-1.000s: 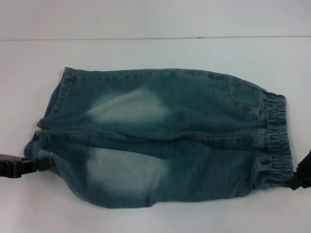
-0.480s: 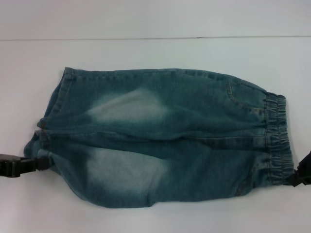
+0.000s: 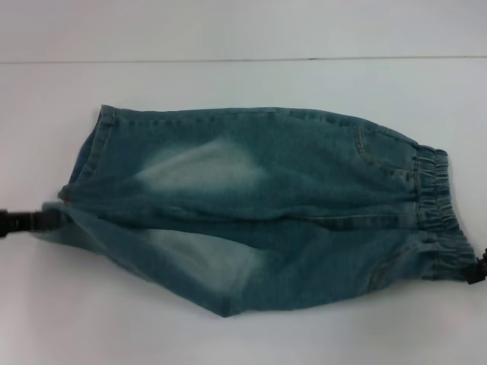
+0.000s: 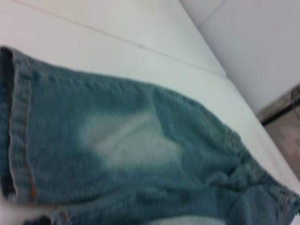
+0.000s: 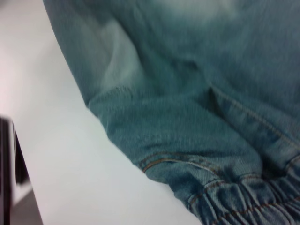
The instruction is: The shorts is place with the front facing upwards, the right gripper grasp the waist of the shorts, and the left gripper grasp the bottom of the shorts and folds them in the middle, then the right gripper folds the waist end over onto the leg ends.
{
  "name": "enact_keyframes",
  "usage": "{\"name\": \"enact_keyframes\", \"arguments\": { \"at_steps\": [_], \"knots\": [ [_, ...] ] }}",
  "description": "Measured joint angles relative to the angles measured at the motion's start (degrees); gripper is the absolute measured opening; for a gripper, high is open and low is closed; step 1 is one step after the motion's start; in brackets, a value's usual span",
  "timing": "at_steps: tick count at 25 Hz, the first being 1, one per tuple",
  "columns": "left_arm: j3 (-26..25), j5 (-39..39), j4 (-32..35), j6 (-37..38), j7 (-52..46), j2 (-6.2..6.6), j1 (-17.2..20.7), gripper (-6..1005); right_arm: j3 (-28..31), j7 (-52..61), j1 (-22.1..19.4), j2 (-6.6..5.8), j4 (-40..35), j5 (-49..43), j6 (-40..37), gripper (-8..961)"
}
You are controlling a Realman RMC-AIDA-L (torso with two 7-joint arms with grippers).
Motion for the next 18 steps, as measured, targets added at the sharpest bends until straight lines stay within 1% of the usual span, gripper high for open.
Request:
{"name": "enact_keyframes", "arguments": {
  "at_steps": [1, 4, 6, 7, 10, 11, 13, 14, 18],
  "knots": [
    [-0.59, 0.0, -0.11, 0.01, -0.56, 0.23, -0.35, 93, 1.06, -0.62, -0.54, -0.59, 1.05, 1.2, 0.14, 38],
    [-1.43, 0.0, -0.46, -0.17, -1.58, 0.68, -1.54, 96, 4.37, -2.11, -1.76, -1.76, 3.43, 4.1, 0.3, 38],
    [-1.69, 0.0, -0.99, -1.05, -2.26, 0.87, -2.65, 97, 8.12, -2.47, -2.21, -2.52, 5.78, 5.73, 0.99, 38],
    [-1.79, 0.0, -1.23, -1.69, -2.75, 0.93, -3.11, 98, 8.12, -2.47, -2.21, -2.52, 5.78, 5.73, 0.99, 38],
    [-1.38, 0.0, -2.02, -4.15, -4.05, 1.02, -4.42, 101, 12.98, 2.29, -2.47, -2.54, 7.98, 8.58, 3.43, 39],
    [-0.84, 0.02, -3.0, -6.18, -4.75, 1.17, -5.13, 101, 14.79, 4.53, -2.6, -2.28, 9.43, 11.0, 4.36, 39],
    [-0.84, 0.02, -3.0, -6.18, -4.75, 1.17, -5.13, 103, 15.28, 5.16, -2.64, -2.16, 10.23, 12.35, 4.58, 39],
    [-0.46, 0.15, -4.04, -8.96, -5.74, 1.33, -6.05, 104, 15.53, 5.86, -2.67, -2.13, 10.98, 13.7, 4.74, 39],
    [-0.39, 0.17, -5.92, -13.36, -6.98, 1.61, -7.32, 107, 15.75, 8.64, -2.92, -2.12, 13.49, 18.79, 6.35, 39]
  ]
}}
